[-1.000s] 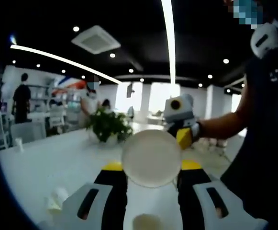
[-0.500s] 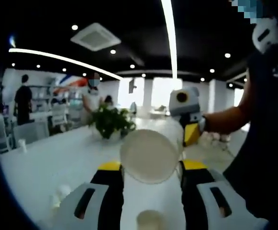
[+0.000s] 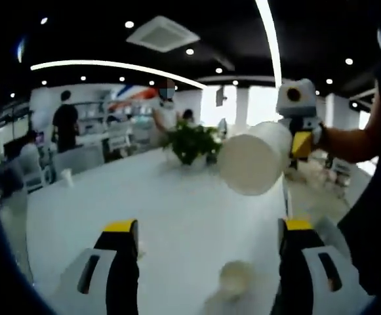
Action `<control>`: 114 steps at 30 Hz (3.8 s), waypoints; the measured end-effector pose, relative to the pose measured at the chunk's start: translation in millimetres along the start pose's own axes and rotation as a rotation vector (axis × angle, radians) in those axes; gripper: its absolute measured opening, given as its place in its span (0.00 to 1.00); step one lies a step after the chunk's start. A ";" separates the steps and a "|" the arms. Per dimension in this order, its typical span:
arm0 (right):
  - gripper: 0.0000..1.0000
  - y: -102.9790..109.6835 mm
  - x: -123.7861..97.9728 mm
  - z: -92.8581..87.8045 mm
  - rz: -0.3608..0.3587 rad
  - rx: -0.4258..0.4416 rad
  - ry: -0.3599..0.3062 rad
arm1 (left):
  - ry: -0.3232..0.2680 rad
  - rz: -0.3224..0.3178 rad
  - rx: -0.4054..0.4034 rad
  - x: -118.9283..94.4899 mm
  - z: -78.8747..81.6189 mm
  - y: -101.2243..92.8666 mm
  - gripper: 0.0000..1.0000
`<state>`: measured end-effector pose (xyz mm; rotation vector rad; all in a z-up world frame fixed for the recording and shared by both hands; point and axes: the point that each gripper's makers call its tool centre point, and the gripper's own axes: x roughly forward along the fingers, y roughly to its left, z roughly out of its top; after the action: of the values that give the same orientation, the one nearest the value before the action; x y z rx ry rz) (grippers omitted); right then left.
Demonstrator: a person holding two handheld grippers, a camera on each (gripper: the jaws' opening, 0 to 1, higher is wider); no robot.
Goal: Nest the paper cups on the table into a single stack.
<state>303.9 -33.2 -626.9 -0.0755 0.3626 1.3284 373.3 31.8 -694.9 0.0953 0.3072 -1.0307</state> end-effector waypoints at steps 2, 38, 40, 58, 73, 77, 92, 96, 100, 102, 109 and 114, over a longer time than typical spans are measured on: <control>0.00 -1.5 -1.2 1.6 -0.015 -0.025 0.057 | -0.007 0.059 0.030 -7.1 -4.1 14.3 0.90; 0.00 -15.6 -3.5 -5.7 -0.072 -0.196 1.170 | 0.201 0.242 -0.003 -56.2 -83.5 52.6 0.98; 0.00 -12.8 -1.0 -5.8 -0.063 -0.211 1.207 | 0.202 0.246 -0.006 -58.0 -84.8 54.0 0.98; 0.00 -5.3 9.1 -16.0 -0.048 -0.239 1.263 | 0.191 0.269 -0.045 -62.4 -88.9 56.4 0.98; 0.00 -7.3 21.2 -42.8 -0.046 -0.200 1.262 | 0.156 0.212 0.001 -60.8 -91.6 61.8 0.98; 0.00 -9.9 27.2 -54.5 -0.043 -0.185 1.259 | 0.138 0.199 -0.022 -63.5 -93.3 62.9 0.98; 0.00 -13.3 37.5 -85.4 -0.040 -0.154 1.270 | 0.109 0.194 -0.060 -68.9 -103.8 64.1 0.98; 0.00 -11.6 39.5 -91.5 -0.034 -0.154 1.274 | 0.109 0.199 -0.062 -69.3 -104.1 64.3 0.98; 0.00 -11.2 40.9 -97.2 -0.031 -0.154 1.282 | 0.106 0.203 -0.062 -69.2 -103.7 65.3 0.98; 0.00 -11.3 41.5 -100.3 -0.030 -0.155 1.287 | 0.107 0.202 -0.067 -68.9 -104.0 64.9 0.98; 0.00 -11.2 41.7 -108.3 -0.028 -0.151 1.300 | 0.110 0.201 -0.062 -66.7 -103.7 65.1 0.98; 0.00 -10.2 42.8 -114.6 -0.023 -0.143 1.306 | 0.116 0.198 -0.062 -66.6 -104.6 65.1 0.98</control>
<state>297.3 -25.4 -749.2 -1.0879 1.3456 1.1230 375.7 143.6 -779.3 0.1274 0.4268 -0.8198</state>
